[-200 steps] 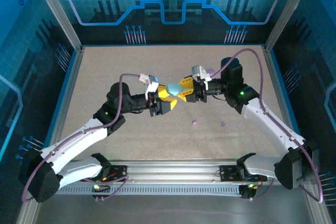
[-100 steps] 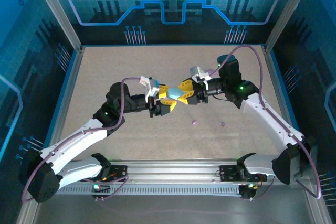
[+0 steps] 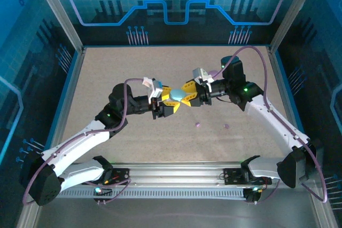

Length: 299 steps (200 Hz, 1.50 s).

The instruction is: Insert the wireless bluetooth earbuds into the charging case

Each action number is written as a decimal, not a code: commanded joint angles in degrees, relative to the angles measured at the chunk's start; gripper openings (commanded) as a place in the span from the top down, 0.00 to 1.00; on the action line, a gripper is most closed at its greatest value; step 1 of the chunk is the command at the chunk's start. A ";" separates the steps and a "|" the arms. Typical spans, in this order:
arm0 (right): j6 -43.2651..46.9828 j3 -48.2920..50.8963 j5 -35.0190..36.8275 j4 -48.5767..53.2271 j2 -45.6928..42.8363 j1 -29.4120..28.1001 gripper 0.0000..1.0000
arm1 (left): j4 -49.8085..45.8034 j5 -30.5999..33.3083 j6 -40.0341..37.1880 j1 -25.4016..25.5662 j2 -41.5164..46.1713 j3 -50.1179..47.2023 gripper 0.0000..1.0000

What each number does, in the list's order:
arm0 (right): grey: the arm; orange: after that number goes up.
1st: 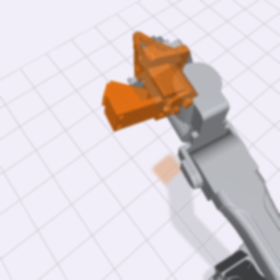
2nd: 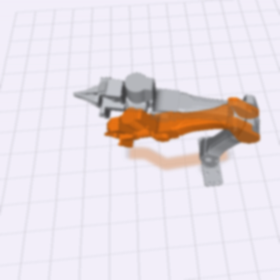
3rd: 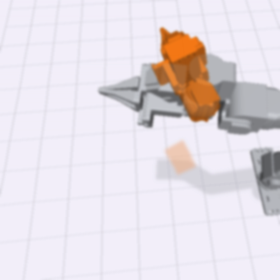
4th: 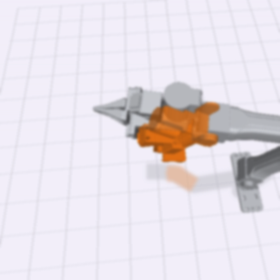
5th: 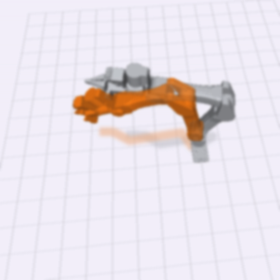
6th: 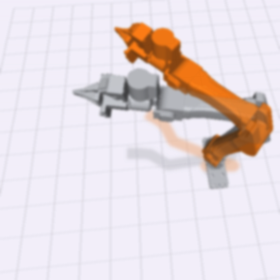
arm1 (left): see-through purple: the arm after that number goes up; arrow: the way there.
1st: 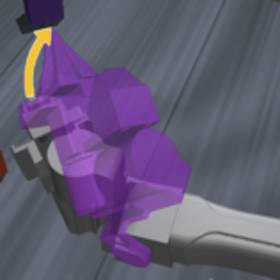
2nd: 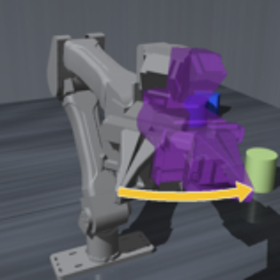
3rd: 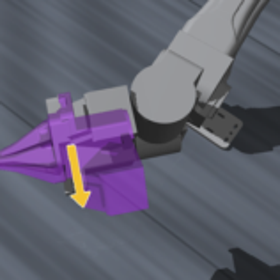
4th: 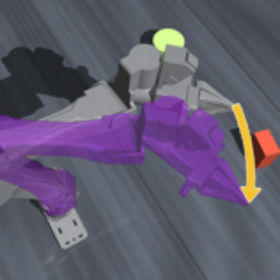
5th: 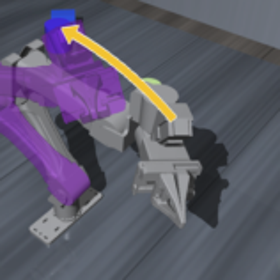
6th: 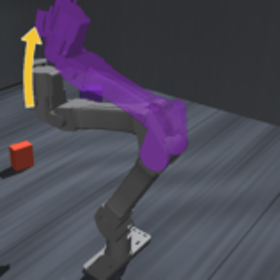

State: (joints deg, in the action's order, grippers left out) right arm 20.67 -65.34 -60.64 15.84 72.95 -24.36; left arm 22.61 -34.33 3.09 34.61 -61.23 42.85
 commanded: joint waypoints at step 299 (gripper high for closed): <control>-6.76 1.00 9.51 -5.36 -3.03 0.29 0.50 | -2.58 -3.79 -1.60 0.03 -0.20 0.75 0.74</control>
State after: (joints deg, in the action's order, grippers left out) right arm 16.34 -64.97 -56.05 14.04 70.85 -24.69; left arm 20.82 -34.09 2.81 34.30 -61.87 42.98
